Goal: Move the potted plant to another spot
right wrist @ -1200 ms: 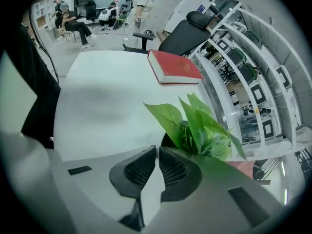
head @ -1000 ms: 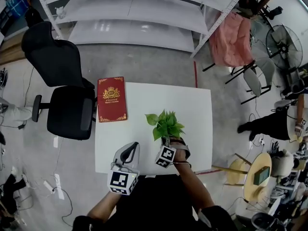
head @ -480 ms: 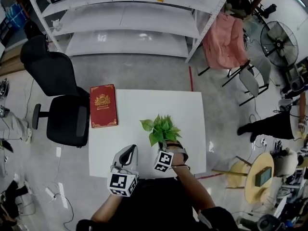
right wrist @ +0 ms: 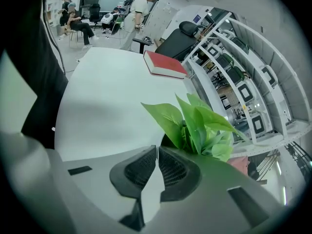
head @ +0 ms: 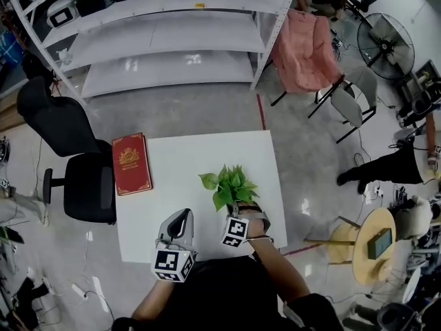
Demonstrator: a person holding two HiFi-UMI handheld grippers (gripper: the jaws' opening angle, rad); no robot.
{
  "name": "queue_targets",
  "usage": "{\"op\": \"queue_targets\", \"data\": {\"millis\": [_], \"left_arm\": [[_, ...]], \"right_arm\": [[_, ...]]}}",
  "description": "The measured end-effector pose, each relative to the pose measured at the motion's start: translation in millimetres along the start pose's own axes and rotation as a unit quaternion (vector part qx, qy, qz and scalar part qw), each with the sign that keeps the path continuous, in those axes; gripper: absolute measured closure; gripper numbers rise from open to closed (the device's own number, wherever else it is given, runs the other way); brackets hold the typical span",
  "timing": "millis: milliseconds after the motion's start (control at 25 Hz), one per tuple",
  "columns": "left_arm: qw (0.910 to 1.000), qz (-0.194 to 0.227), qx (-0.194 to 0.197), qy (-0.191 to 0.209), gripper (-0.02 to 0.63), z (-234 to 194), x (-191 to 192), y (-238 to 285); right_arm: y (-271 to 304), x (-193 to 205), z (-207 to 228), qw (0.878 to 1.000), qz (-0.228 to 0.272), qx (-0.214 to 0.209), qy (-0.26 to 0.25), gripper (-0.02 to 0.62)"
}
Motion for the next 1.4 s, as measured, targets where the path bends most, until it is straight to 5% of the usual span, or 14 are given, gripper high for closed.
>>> {"op": "queue_targets", "data": {"millis": [880,1400], "left_arm": [[0.9982,-0.028,0.046,0.027,0.589,84,-1,95],[0.9968,-0.050,0.057,0.026,0.589,102,6,119]], "right_arm": [[10,159,55,0.997,-0.048,0.019,0.058,0.580],[28,198,58,0.995,-0.064,0.001,0.076,0.580]]}}
Point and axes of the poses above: the fingertips, and each gripper's own axes: y forward along the fingers, z to its right, x out of its underside, the point moved 3 cm from there along -y, backward along the fingers, and after that the axes turned 3 degrees about x, right-handed, at the moved point
